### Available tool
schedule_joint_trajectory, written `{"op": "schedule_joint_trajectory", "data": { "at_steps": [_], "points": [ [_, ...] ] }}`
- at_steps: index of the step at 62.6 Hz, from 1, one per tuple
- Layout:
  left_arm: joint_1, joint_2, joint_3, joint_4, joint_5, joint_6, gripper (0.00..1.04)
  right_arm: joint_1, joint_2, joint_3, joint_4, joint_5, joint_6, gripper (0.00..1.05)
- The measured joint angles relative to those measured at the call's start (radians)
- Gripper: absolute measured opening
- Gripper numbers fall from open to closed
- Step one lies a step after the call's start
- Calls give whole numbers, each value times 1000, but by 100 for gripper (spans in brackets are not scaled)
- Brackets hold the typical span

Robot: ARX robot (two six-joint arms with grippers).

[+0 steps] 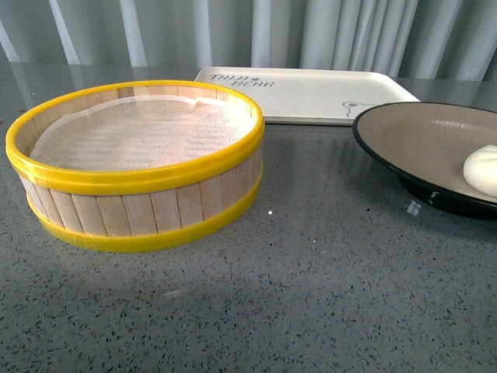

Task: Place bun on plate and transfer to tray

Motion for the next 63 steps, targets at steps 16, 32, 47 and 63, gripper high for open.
{"op": "schedule_joint_trajectory", "data": {
  "at_steps": [16,32,47,63],
  "points": [
    [0,-73,-43,-27,0,0,4,0,0,0,0,0,0,96],
    [0,-131,-68,-61,0,0,4,0,0,0,0,0,0,96],
    [0,-327,-82,-214,0,0,4,0,0,0,0,0,0,96],
    [0,-327,-82,-219,0,0,4,0,0,0,0,0,0,96]
  ]
}}
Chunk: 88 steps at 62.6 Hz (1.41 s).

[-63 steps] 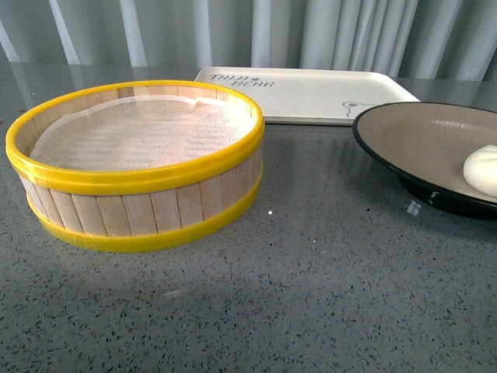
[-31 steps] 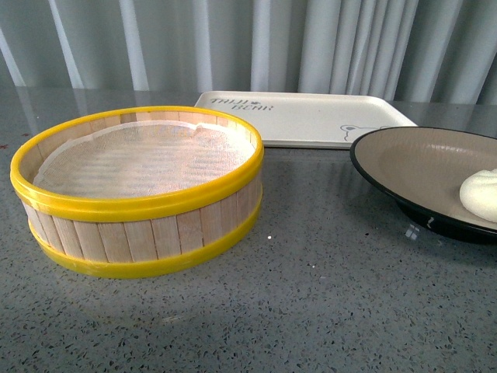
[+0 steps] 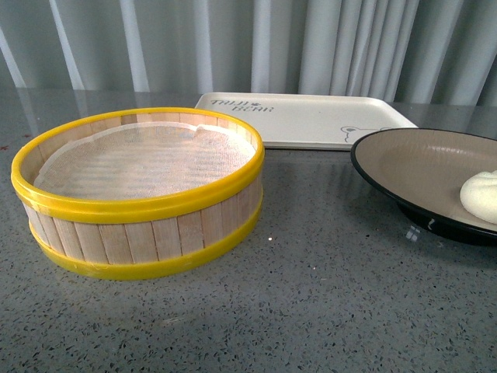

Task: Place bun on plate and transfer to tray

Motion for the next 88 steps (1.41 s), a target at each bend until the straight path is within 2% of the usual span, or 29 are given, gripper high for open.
{"op": "schedule_joint_trajectory", "data": {
  "at_steps": [7,23,25,30,32,35,40,43,48,57,64,69,73,82,88],
  "points": [
    [0,0,0,0,0,-2,5,0,0,0,0,0,0,96],
    [0,0,0,0,0,0,53,0,0,0,0,0,0,96],
    [0,0,0,0,0,0,58,7,6,3,-13,18,-22,96],
    [0,0,0,0,0,0,71,74,65,49,-86,138,-160,96],
    [0,0,0,0,0,0,78,94,89,66,-77,158,-216,96],
    [0,0,0,0,0,0,85,103,140,96,-26,137,-276,96],
    [0,0,0,0,0,0,99,60,240,158,88,87,-289,96],
    [0,-1,0,0,0,2,99,-2,332,211,162,37,-261,96],
    [0,0,0,0,0,2,98,-159,537,312,251,-111,-138,96],
    [0,-1,0,0,0,2,98,-411,853,460,259,-338,178,96],
    [0,-1,0,0,0,2,98,-541,1061,558,241,-445,406,96],
    [0,-1,0,0,0,2,98,-598,1192,613,216,-521,567,96],
    [0,-1,0,0,0,2,98,-611,1260,638,194,-570,655,96],
    [0,-1,0,0,0,2,98,-600,1365,663,187,-633,812,96],
    [0,-1,0,0,0,2,98,-578,1406,683,201,-642,878,96]
  ]
}}
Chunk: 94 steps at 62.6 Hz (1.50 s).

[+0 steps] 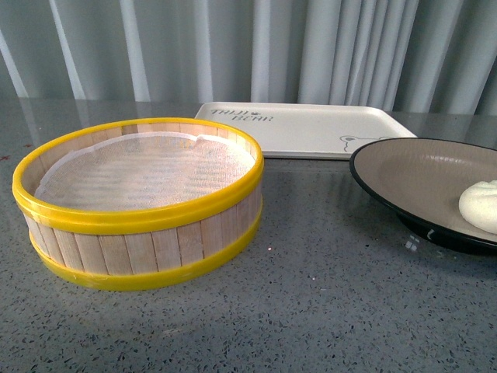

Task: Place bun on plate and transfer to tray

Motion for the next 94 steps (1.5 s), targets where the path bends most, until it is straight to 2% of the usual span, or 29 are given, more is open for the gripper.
{"op": "schedule_joint_trajectory", "data": {
  "at_steps": [13,35,39,53,59,63,67,94],
  "points": [
    [0,0,0,0,0,0,98,83,77,51,38,-7,116,96],
    [0,0,0,0,0,0,98,238,76,-39,146,25,254,96],
    [0,0,0,0,0,0,98,246,64,-55,156,31,268,88],
    [0,0,0,0,0,0,98,248,32,-84,158,27,276,51],
    [0,0,0,0,0,0,98,239,32,-90,159,24,275,31],
    [0,0,0,0,0,0,98,235,33,-90,159,24,275,13],
    [0,0,0,0,0,0,98,234,37,-90,166,19,267,4],
    [0,0,0,0,0,0,98,248,25,-124,226,16,269,2]
  ]
}}
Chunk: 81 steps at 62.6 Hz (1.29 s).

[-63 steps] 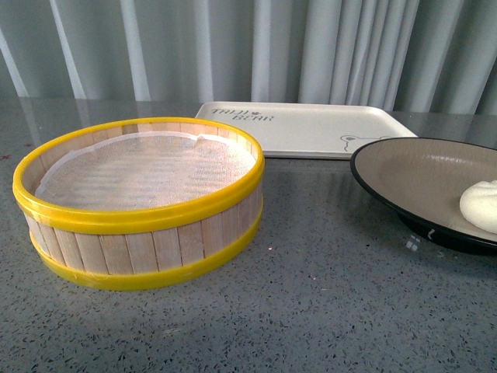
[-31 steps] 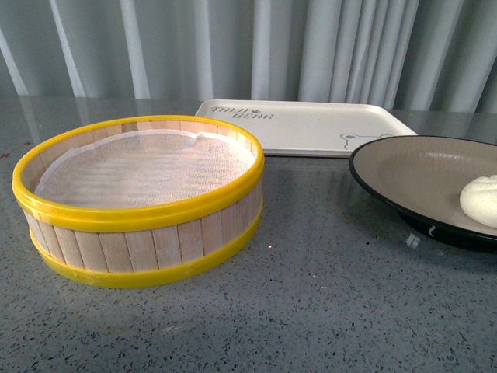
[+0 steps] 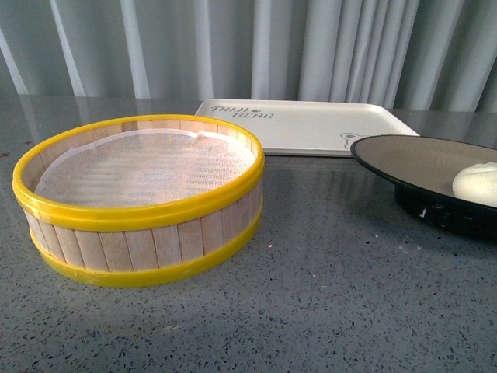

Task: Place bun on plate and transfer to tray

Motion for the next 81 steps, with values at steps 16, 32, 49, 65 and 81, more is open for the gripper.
{"op": "schedule_joint_trajectory", "data": {
  "at_steps": [16,32,49,65,81],
  "points": [
    [0,0,0,0,0,0,98,65,-59,-32,92,40,5,2],
    [0,0,0,0,0,0,98,79,16,56,226,125,70,2],
    [0,0,0,0,0,0,98,93,233,315,179,156,96,2],
    [0,0,0,0,0,0,98,135,415,563,97,174,81,2],
    [0,0,0,0,0,0,98,171,533,774,-6,169,75,2]
  ]
}}
